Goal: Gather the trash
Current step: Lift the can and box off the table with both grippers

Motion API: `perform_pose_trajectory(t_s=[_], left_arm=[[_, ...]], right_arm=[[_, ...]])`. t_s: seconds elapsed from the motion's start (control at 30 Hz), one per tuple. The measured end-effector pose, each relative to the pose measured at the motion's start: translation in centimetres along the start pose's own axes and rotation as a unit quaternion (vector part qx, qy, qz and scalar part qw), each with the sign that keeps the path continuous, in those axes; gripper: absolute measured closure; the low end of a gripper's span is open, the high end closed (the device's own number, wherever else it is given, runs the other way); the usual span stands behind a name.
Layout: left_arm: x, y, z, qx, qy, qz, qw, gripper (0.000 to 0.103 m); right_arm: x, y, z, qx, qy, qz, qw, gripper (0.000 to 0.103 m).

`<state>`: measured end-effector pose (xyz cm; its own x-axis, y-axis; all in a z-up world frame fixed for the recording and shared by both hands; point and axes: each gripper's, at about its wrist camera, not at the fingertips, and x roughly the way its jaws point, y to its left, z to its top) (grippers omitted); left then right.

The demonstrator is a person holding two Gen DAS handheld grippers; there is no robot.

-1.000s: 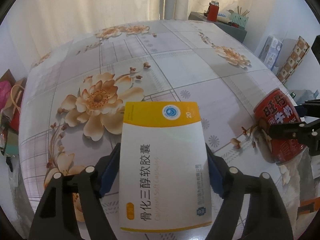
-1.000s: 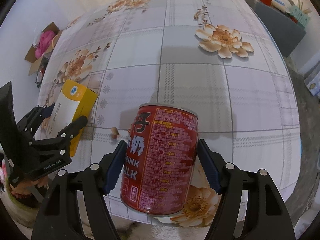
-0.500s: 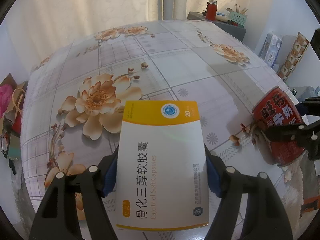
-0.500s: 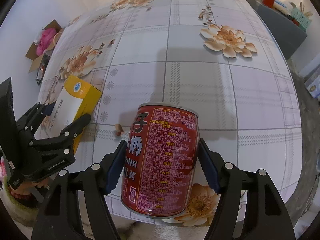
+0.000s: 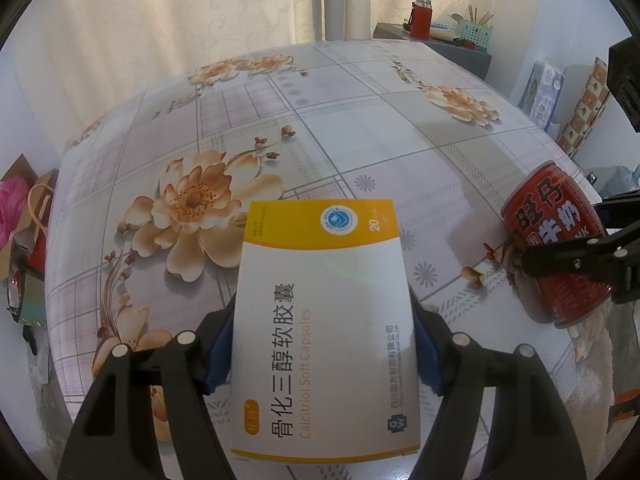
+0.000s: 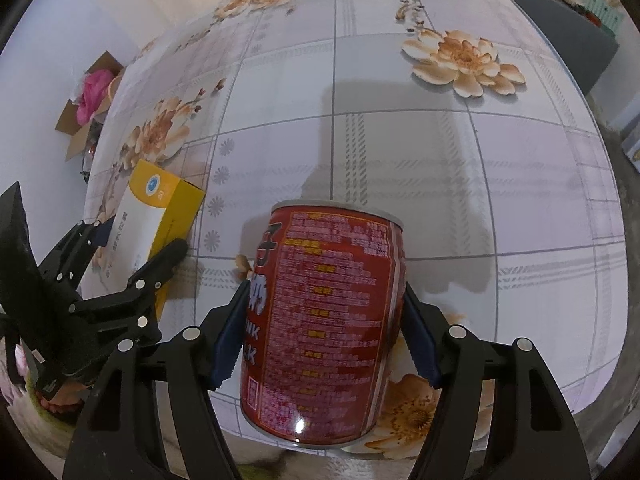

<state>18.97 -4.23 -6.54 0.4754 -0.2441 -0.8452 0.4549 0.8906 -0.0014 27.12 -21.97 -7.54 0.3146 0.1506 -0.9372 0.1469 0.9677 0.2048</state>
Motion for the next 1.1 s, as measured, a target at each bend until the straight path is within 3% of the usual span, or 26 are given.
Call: perform_pose_trajectory(t_s=[0.57,1.1], left_arm=[[0.14,-0.01,0.34,0.004,-0.007,0.008,0.9999,0.033],[-0.68,-0.17,0.63,0.007,-0.027,0.014,0.9995,0.033]], right_arm=[[-0.02,-0.12,-0.22,-0.005,-0.006,-0.004,1.0,0.039],[-0.41,0.4,-0.52,-0.025,-0.02,-0.034,0.999,0.04]])
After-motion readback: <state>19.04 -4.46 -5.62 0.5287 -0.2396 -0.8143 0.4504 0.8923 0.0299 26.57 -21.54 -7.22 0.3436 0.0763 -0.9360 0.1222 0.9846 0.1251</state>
